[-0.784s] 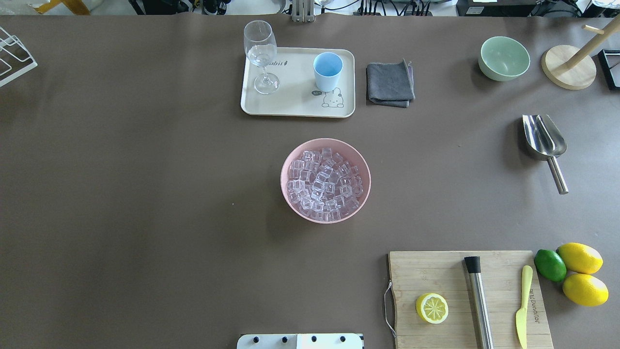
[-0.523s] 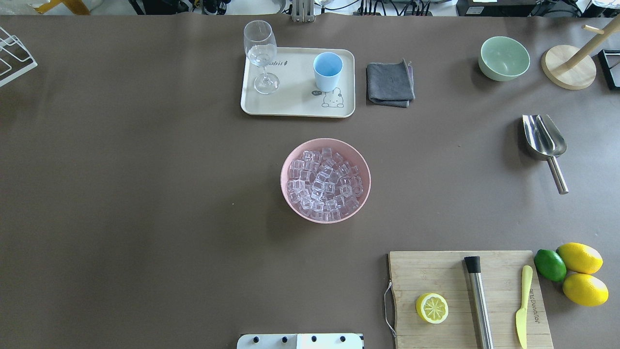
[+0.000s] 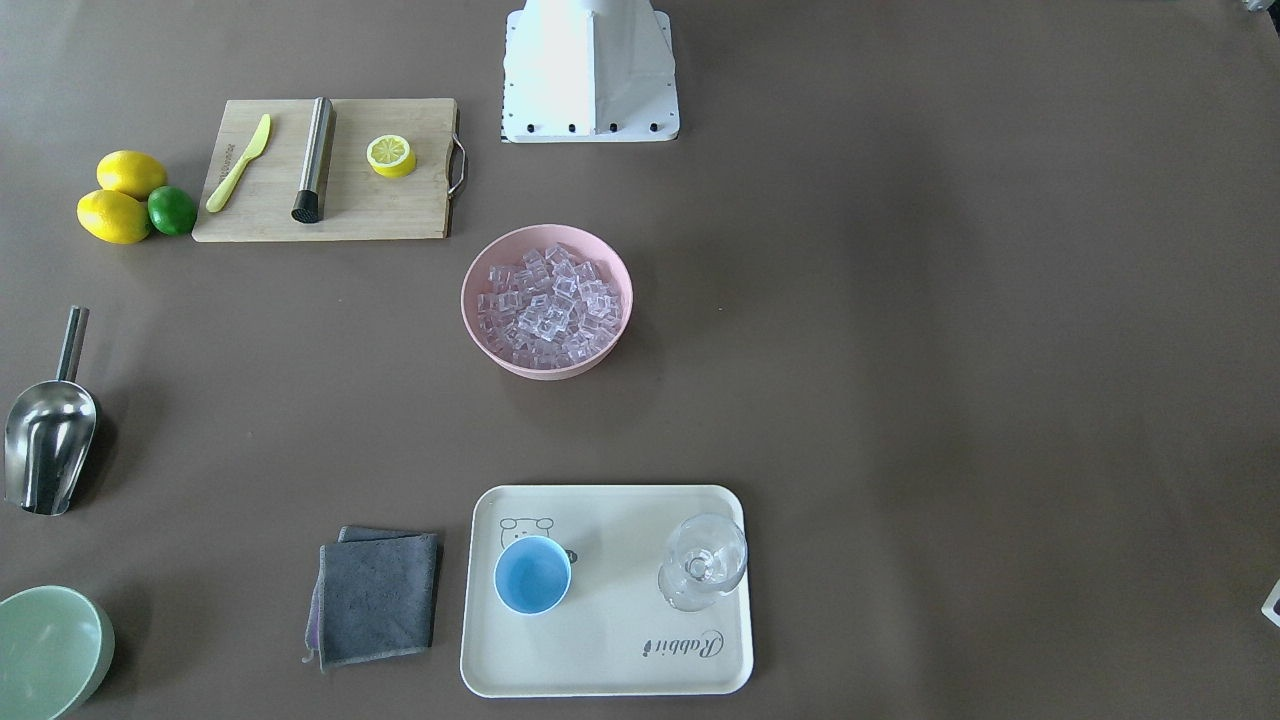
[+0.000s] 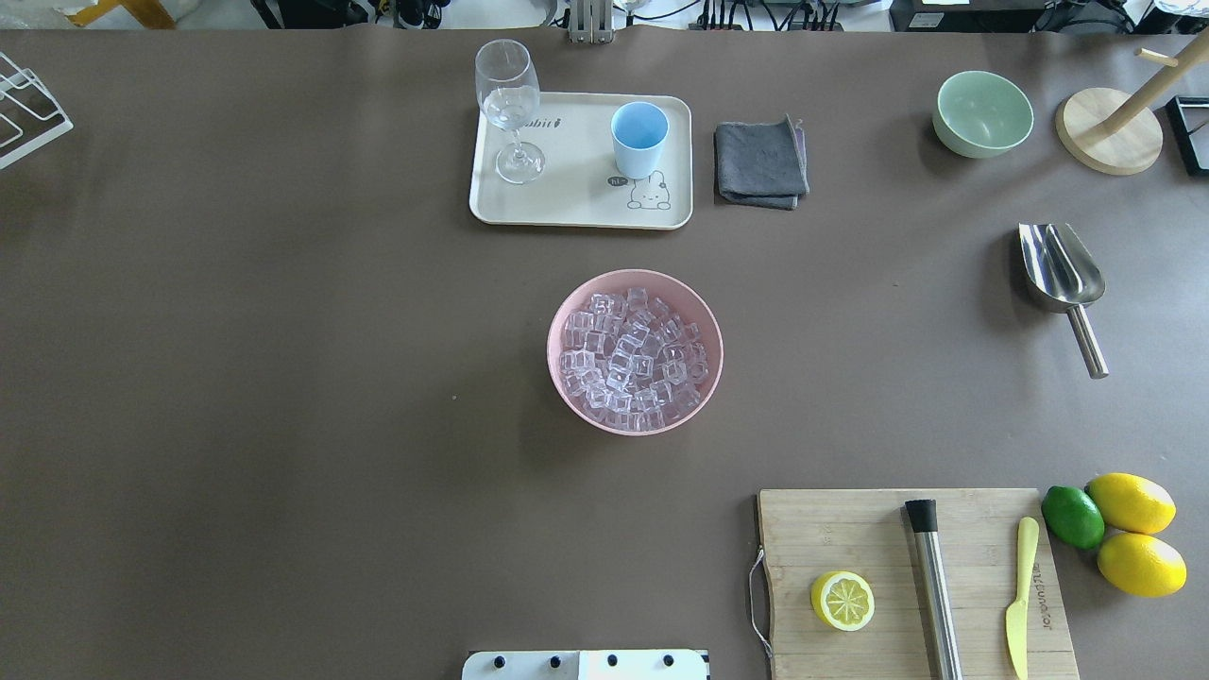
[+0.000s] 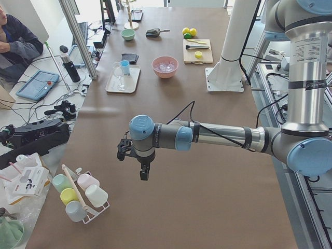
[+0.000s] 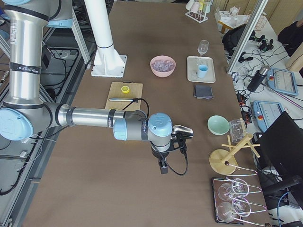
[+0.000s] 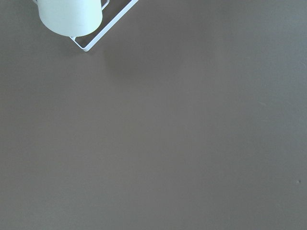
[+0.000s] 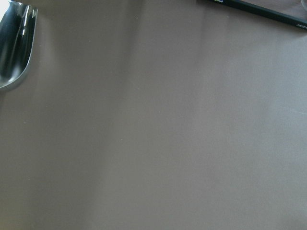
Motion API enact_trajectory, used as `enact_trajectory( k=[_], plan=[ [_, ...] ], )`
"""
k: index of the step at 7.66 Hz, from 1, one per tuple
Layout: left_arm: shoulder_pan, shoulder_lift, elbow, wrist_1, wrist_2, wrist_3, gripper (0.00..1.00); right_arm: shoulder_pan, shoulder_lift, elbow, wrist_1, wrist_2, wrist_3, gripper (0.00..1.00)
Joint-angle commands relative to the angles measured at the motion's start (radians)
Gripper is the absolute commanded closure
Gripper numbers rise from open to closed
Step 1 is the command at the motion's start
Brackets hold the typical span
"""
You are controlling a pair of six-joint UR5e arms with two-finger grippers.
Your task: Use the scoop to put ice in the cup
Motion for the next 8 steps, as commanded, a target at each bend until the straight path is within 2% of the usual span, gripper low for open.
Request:
enact_trajectory(
  k=[1, 5, 6, 8],
  plan=[
    [0.047, -0.003, -0.011, 0.0, -0.001, 0.003, 0.02, 0.009, -0.006, 0.009, 0.0, 0.004, 0.003, 0.0],
    [0.11, -0.016, -0.057, -0.007, -0.015, 0.012, 0.02, 0.01, 0.003, 0.018, -0.006, -0.004, 0.003, 0.0],
    [0.15, -0.026, -0.077, -0.007, -0.065, 0.003, 0.02, 0.01, 0.005, 0.016, -0.011, 0.007, 0.005, 0.0],
    [0.208, -0.071, -0.116, -0.007, -0.108, 0.002, 0.02, 0.006, 0.011, 0.01, -0.008, 0.041, 0.061, 0.0]
  ],
)
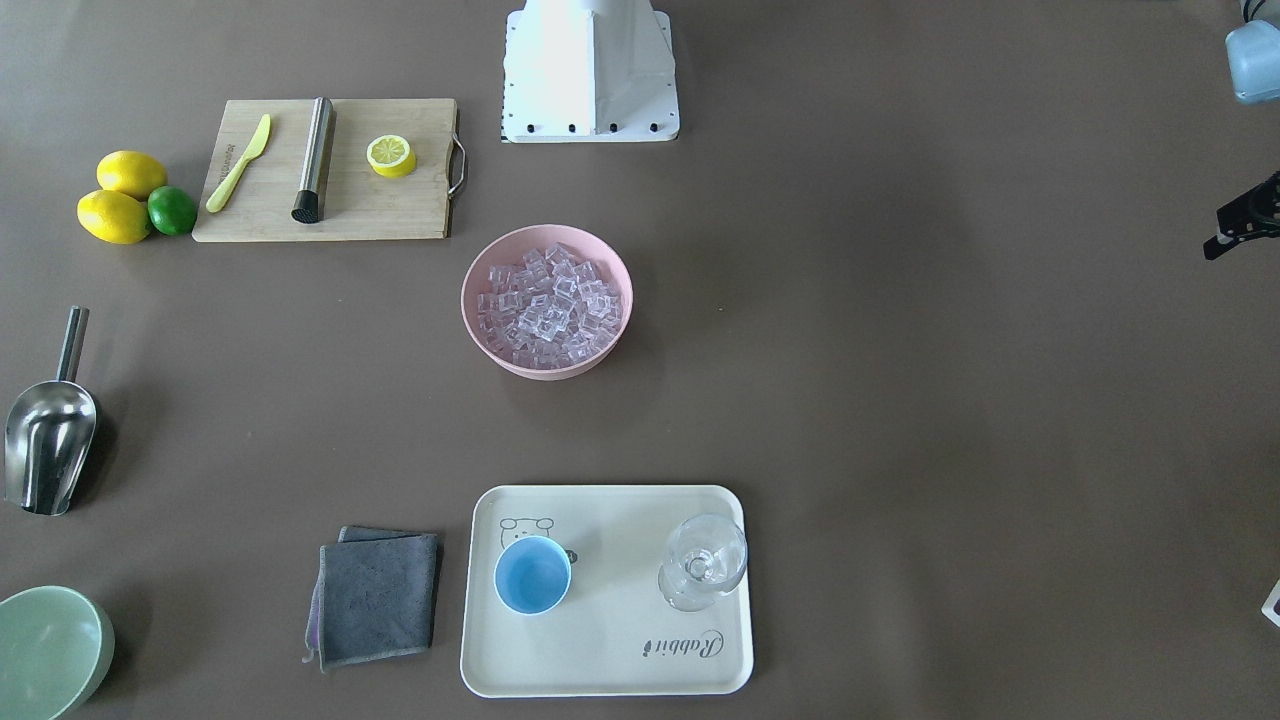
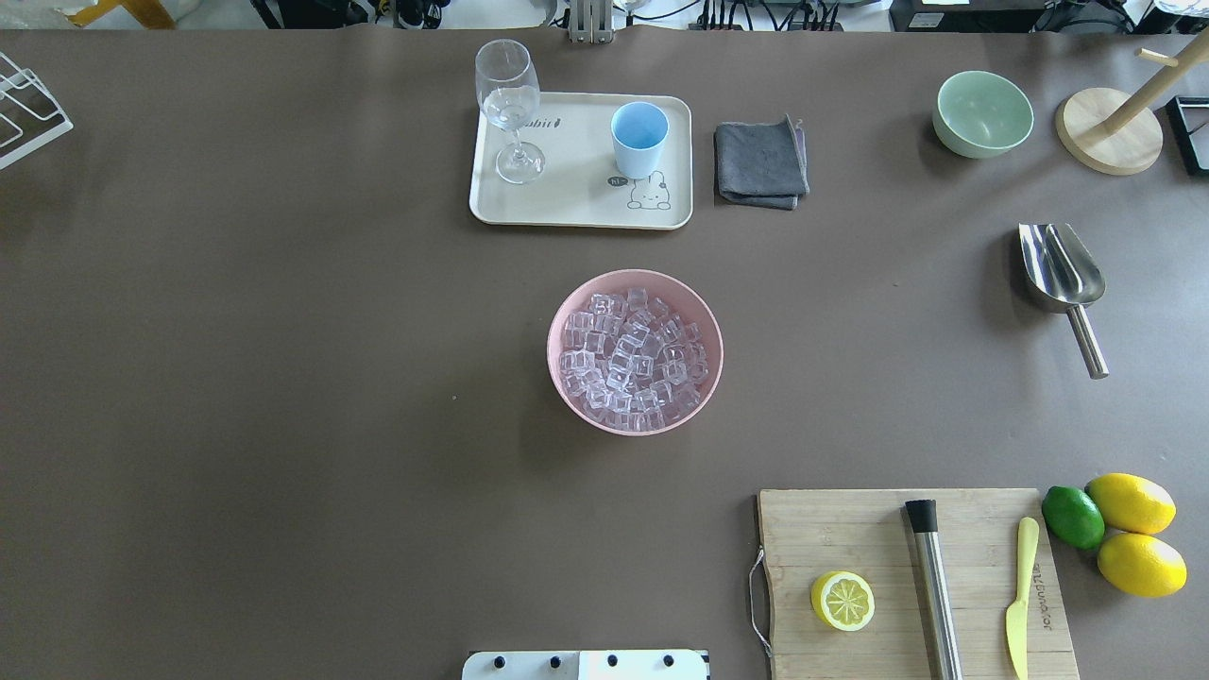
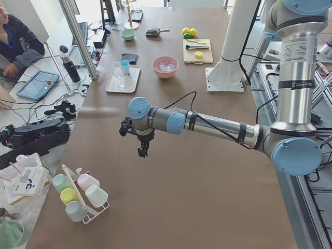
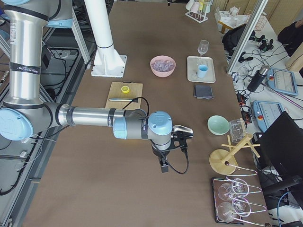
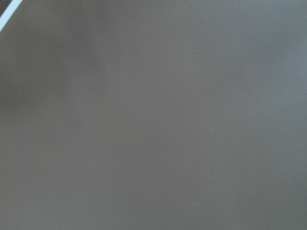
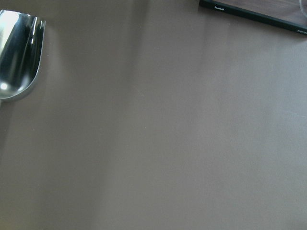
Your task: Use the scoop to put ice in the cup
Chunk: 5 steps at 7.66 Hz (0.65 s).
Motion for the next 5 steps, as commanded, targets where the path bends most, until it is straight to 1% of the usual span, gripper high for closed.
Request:
enact_trajectory(
  k=[1, 2, 3, 4, 5],
  plan=[
    [0.087, -0.054, -0.058, -0.003, -0.086, -0.002, 0.02, -0.017, 0.007, -0.006, 0.006, 0.028, 0.073, 0.0],
    [0.151, -0.114, -0.072, -0.001, -0.088, -0.002, 0.02, -0.06, 0.006, -0.003, 0.009, 0.036, 0.102, 0.0],
    [0.226, -0.174, -0.082, -0.003, -0.079, -0.002, 0.02, -0.109, 0.007, -0.001, 0.013, 0.075, 0.2, 0.0],
    [0.302, -0.238, -0.081, -0.004, -0.077, -0.001, 0.02, -0.16, 0.007, 0.029, 0.038, 0.086, 0.289, 0.0],
    [0.383, -0.281, -0.073, -0.045, -0.079, 0.002, 0.02, -0.221, 0.007, 0.054, 0.099, 0.088, 0.439, 0.0]
  ],
)
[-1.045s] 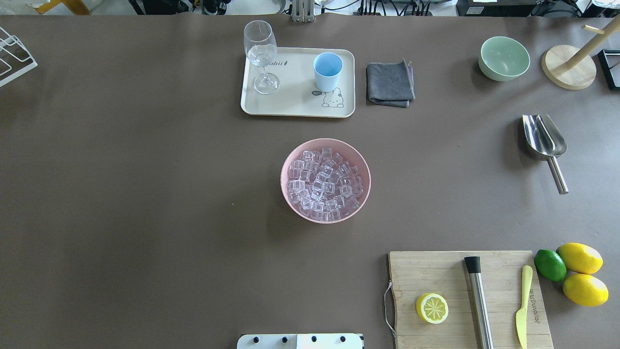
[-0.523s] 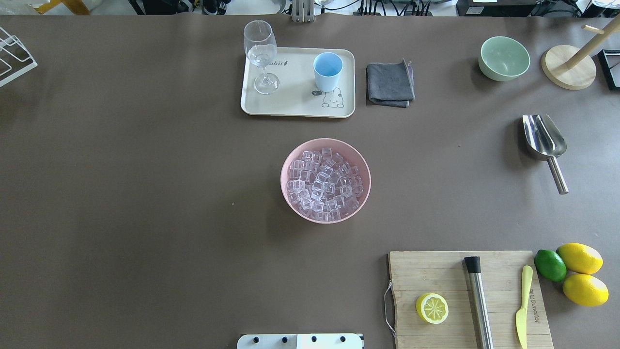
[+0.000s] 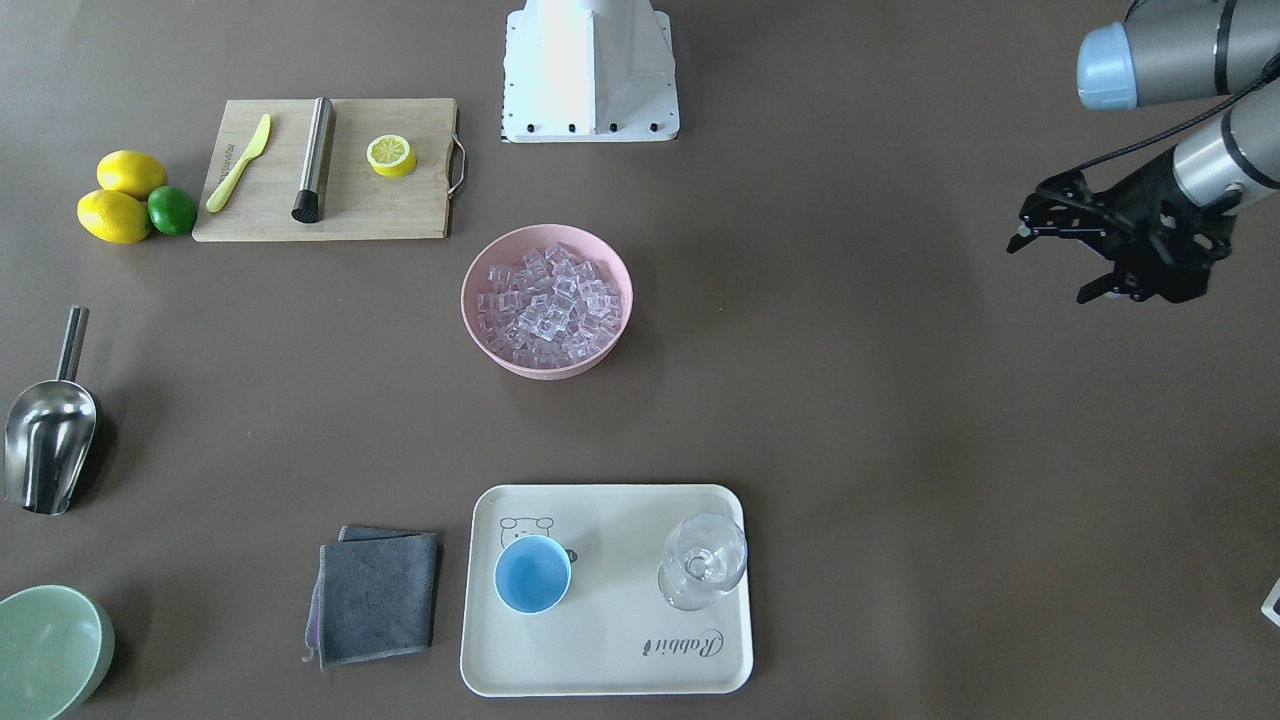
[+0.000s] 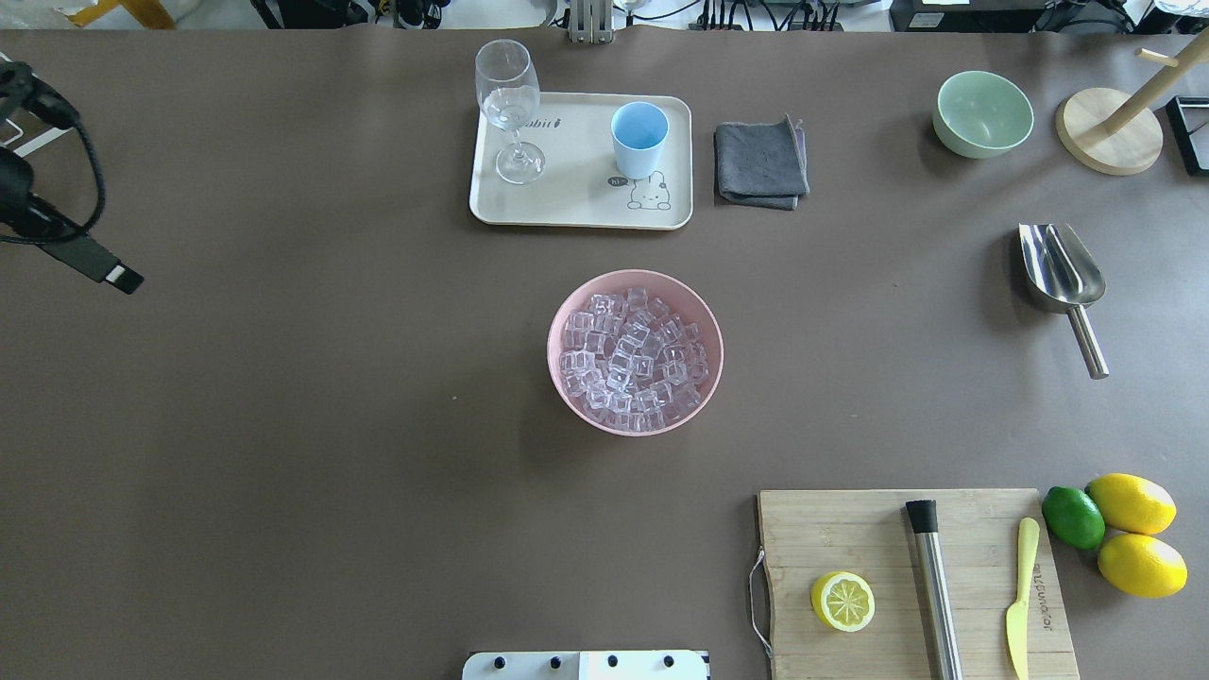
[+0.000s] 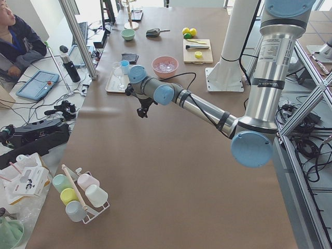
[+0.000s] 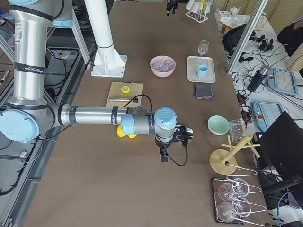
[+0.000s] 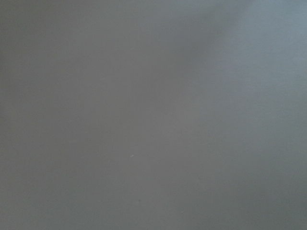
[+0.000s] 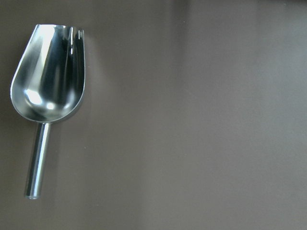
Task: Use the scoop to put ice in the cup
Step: 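Move the left gripper to the bowl rim while the right reaches the scoop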
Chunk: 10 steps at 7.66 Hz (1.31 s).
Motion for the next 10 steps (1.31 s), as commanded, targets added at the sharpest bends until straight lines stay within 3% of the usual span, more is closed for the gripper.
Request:
enact_trajectory(
  k=[1, 3, 5, 8, 10],
  plan=[
    [0.238, -0.096, 0.01, -0.171, 0.001, 0.002, 0.02, -0.16, -0.001, 0.051, 0.177, 0.014, 0.369, 0.0],
    [0.337, -0.157, 0.094, -0.353, 0.0, 0.001, 0.02, -0.237, -0.009, 0.098, 0.241, 0.008, 0.534, 0.0],
    [0.368, -0.171, 0.228, -0.706, 0.003, 0.001, 0.02, -0.287, -0.015, 0.123, 0.242, -0.046, 0.558, 0.0],
    [0.387, -0.203, 0.35, -1.062, 0.179, -0.002, 0.02, -0.369, 0.013, 0.075, 0.244, -0.133, 0.558, 0.0],
    [0.465, -0.214, 0.36, -1.24, 0.347, -0.054, 0.02, -0.397, 0.02, 0.071, 0.245, -0.146, 0.562, 0.0]
  ],
)
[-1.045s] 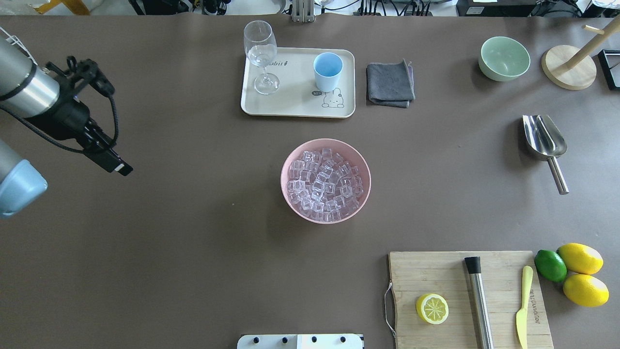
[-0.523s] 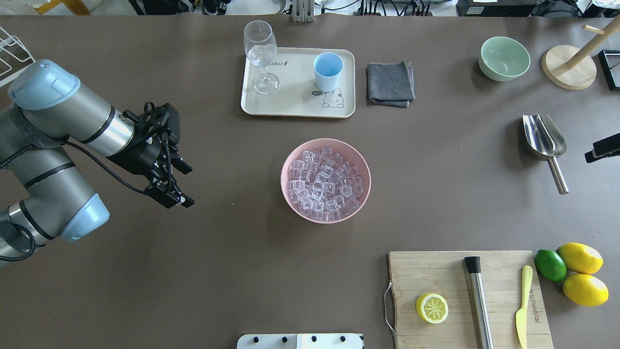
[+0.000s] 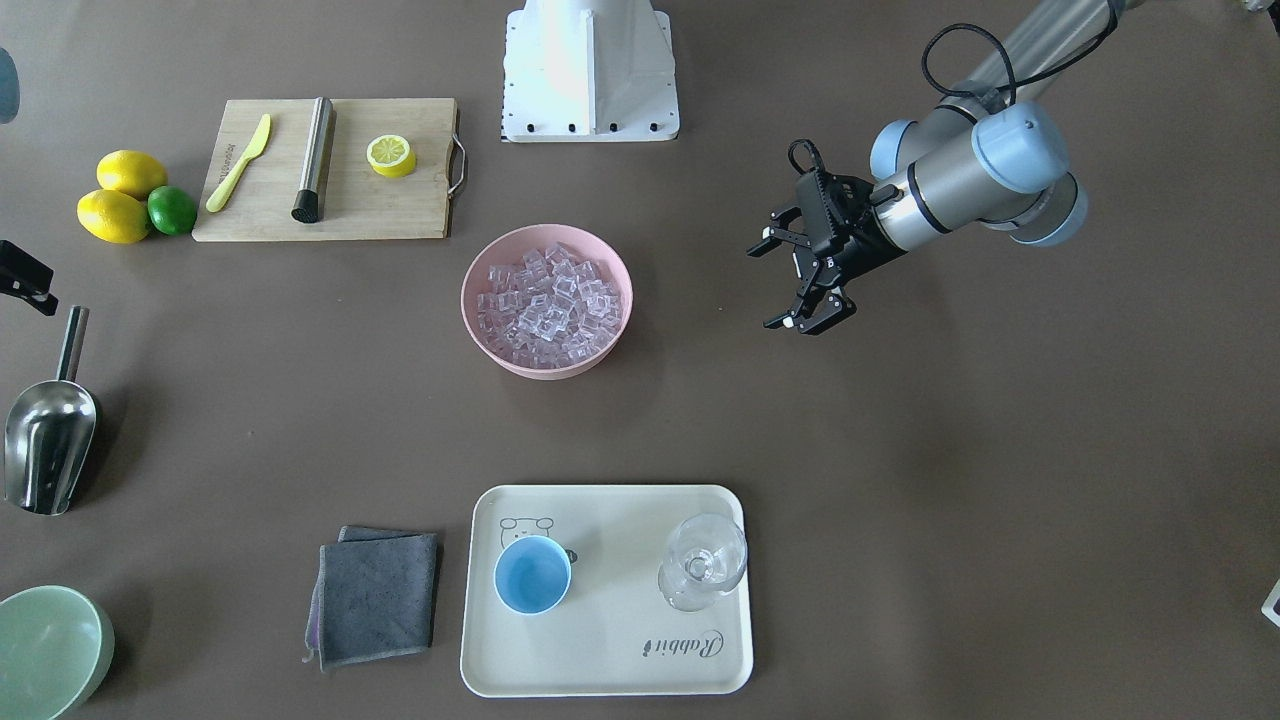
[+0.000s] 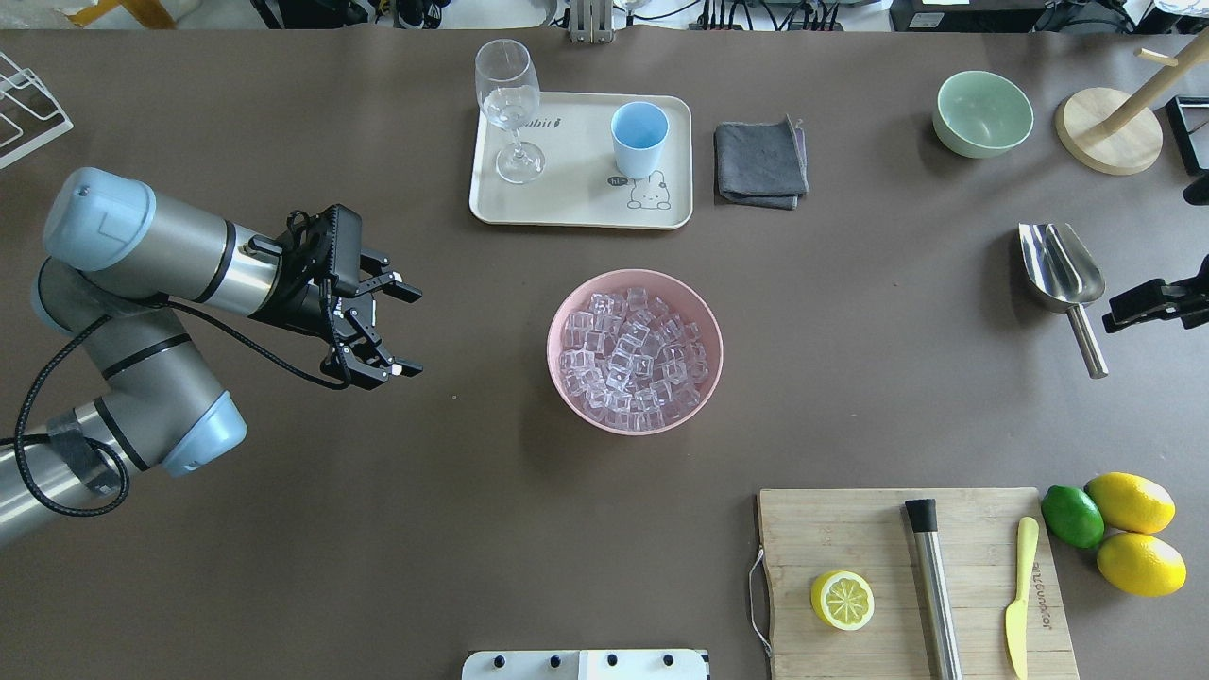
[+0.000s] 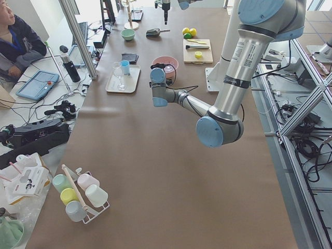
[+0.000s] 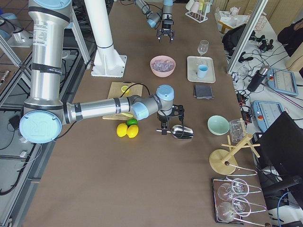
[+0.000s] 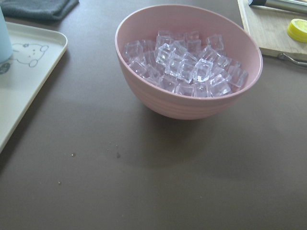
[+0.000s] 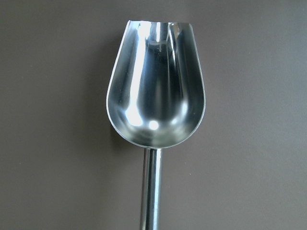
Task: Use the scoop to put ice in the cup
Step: 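Move the left gripper to the bowl rim while the right reaches the scoop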
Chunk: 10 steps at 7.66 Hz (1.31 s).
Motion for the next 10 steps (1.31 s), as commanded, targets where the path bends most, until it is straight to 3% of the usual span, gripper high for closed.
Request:
enact_trajectory(
  k=[1, 2, 3, 5, 8, 10],
  plan=[
    [0.142, -0.013, 0.03, -0.266, 0.253, -0.091, 0.02, -0.032, 0.011, -0.018, 0.002, -0.015, 0.003, 0.0],
    [0.208, -0.03, 0.097, -0.388, 0.358, -0.104, 0.02, -0.044, 0.023, -0.035, 0.001, -0.015, 0.001, 0.0],
    [0.216, -0.072, 0.171, -0.435, 0.375, -0.12, 0.02, -0.052, 0.036, -0.05, 0.001, -0.015, 0.003, 0.0],
    [0.216, -0.122, 0.237, -0.411, 0.369, -0.202, 0.02, -0.064, 0.053, -0.075, 0.001, -0.015, 0.005, 0.0],
    [0.216, -0.179, 0.245, -0.281, 0.366, -0.197, 0.02, -0.087, 0.103, -0.167, 0.001, -0.016, -0.002, 0.0],
    [0.224, -0.191, 0.274, -0.276, 0.368, -0.194, 0.02, -0.094, 0.128, -0.193, -0.001, -0.015, 0.001, 0.0]
  ],
)
